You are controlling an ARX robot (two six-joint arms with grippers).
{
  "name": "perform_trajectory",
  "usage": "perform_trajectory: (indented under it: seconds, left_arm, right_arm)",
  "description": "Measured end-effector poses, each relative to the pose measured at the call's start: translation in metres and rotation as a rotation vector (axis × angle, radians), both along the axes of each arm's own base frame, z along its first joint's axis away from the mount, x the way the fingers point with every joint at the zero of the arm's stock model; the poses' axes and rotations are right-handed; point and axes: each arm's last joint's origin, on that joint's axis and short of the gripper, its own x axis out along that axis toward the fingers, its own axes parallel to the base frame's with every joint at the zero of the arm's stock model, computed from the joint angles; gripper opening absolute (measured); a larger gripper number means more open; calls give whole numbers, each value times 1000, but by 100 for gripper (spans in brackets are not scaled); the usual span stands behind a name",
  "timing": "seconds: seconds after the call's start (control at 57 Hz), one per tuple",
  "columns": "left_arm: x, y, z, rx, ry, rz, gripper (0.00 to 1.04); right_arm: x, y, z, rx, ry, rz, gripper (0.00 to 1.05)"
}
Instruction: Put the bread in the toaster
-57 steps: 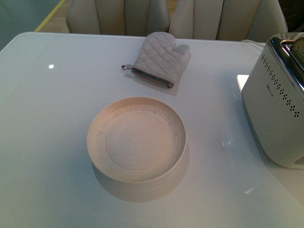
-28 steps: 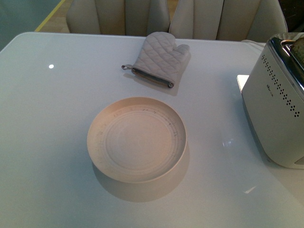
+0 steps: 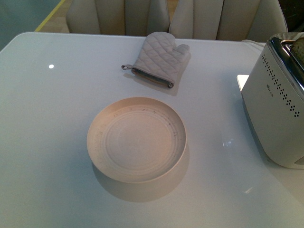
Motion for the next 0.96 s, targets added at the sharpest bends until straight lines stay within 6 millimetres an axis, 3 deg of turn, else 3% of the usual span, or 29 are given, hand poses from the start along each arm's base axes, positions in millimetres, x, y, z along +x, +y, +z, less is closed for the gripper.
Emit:
perform_trajectory:
  seconds: [0.07,0.965]
  left_arm:
    - [0,0,0,0,0,0,97]
    - [0,0,0,0,0,0,97]
  right_arm:
    - [0,0,0,1,0,0,97]
    - [0,0,0,1,0,0,96]
